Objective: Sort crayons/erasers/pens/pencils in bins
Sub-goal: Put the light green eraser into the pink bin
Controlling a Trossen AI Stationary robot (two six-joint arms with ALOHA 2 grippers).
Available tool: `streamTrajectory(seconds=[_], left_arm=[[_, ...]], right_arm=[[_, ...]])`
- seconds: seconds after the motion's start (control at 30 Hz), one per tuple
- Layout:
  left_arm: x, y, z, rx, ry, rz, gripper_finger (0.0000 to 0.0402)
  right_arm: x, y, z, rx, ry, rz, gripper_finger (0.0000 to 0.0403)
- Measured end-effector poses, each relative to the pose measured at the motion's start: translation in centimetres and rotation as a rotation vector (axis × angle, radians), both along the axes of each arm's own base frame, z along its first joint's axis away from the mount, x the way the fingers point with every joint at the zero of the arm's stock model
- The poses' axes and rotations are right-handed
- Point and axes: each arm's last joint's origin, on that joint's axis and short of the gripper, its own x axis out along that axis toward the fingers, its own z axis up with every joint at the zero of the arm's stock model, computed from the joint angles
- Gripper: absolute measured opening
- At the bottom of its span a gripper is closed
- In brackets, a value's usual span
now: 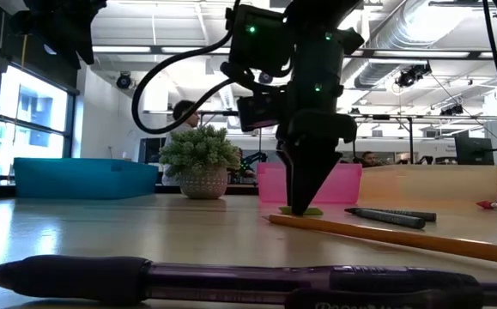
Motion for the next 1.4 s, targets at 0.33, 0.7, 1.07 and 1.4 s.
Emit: streamTrajectory(seconds=[0.33,0.7,1.07,1.4], left_arm=[[0.0,0.0,0.0,0.006,0.013,-0.022,0.0163],[0.0,0.0,0.0,0.012,0.026,-0.044,0.0163],[0.0,0.0,0.0,0.011,0.026,-0.045,0.0163],[0.0,-0.1,0.0,-0.012,0.03,-0.063,0.0163]], right_arm=[[-0.1,0.1,-0.2,-0.004,0.007,-0.03,0.0092],[-0.1,0.0,-0.2,-0.01,0.008,-0.009,0.0053],[1.1,-0.5,1.5,-0.022,-0.015,-0.02,0.0058],[2.0,-4.0,3.6,-0.056,-0.027,-0.092,0.0059]])
